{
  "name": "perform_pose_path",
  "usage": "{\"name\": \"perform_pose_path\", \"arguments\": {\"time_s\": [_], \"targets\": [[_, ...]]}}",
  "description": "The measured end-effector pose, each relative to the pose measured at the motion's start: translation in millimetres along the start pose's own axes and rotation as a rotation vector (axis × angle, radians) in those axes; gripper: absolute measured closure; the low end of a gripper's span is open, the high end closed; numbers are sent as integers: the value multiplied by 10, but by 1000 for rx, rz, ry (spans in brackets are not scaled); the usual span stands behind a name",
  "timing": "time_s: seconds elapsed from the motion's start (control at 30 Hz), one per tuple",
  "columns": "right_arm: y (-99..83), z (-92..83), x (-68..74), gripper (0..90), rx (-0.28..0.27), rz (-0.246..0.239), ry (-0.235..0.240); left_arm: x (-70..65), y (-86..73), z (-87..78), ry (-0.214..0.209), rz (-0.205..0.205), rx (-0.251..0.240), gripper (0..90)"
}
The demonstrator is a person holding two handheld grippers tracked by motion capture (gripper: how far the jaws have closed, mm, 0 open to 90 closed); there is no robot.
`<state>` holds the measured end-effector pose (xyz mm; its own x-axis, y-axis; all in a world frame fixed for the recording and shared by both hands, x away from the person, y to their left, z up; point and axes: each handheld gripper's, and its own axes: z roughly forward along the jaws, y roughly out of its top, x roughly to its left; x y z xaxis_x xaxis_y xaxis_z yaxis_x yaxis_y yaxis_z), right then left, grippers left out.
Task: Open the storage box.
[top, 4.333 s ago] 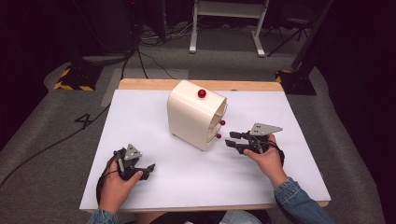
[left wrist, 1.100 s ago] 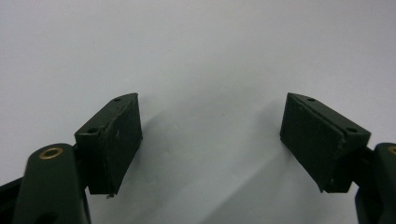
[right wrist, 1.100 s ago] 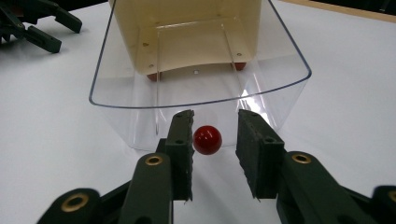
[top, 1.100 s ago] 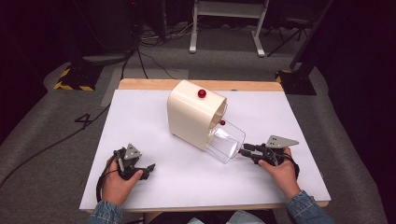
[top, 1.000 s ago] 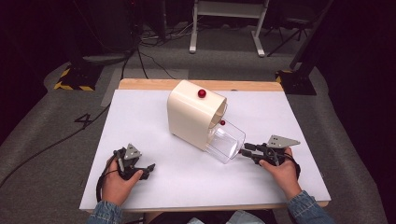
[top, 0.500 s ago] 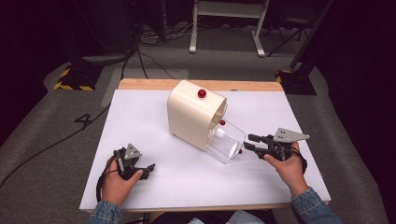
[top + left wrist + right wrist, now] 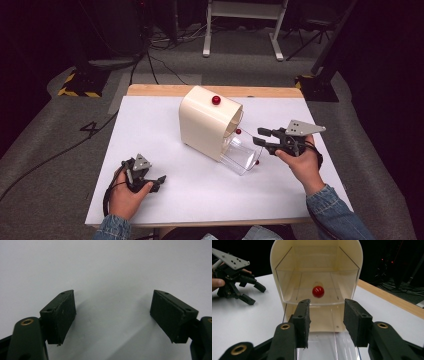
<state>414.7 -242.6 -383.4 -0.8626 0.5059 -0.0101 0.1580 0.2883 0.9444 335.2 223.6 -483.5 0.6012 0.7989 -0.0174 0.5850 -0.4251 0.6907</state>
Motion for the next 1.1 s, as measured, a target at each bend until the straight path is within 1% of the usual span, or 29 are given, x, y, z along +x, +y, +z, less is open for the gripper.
{"name": "perform_pose_path", "arguments": {"time_s": [0.13,0.17,0.23,0.27,0.33,0.4,0.5,0.53,0.63,0.67,0.73,0.77,0.87,1.0,1.1], "targets": [[60,120,-10,575,-3,1,14,-4,-4,-1,1,-2,-2,209],[82,179,-7,582,-3,-5,21,-5,-4,-1,2,-1,-2,210],[90,208,-3,587,-6,-7,25,-5,-5,0,2,-2,-4,210],[96,261,1,589,-9,-8,29,-6,-5,-2,3,2,-1,210],[93,287,3,592,-14,-5,31,-6,-6,-3,2,3,-2,210],[74,334,8,615,-28,0,36,-6,-6,-2,3,3,-2,210],[26,401,29,638,-32,7,43,-5,-5,-1,2,-1,-2,210],[0,432,39,647,-31,1,44,-6,-6,0,2,-1,-4,210],[-17,457,40,657,-30,4,46,-6,-6,0,2,-1,-4,210],[-29,477,40,675,-35,3,41,-5,-5,-1,2,-1,-2,210],[-32,486,42,683,-37,2,40,-6,-5,0,2,-2,-4,210],[-39,502,53,689,-47,0,38,-5,-5,-2,2,0,-2,210],[-56,513,65,731,-55,-10,20,-5,-5,-2,2,0,-2,210],[-67,513,54,742,-67,-4,22,-5,-5,-1,2,-1,-3,210],[-59,510,63,744,-63,-19,19,-5,-5,0,2,-1,-4,210]]}}
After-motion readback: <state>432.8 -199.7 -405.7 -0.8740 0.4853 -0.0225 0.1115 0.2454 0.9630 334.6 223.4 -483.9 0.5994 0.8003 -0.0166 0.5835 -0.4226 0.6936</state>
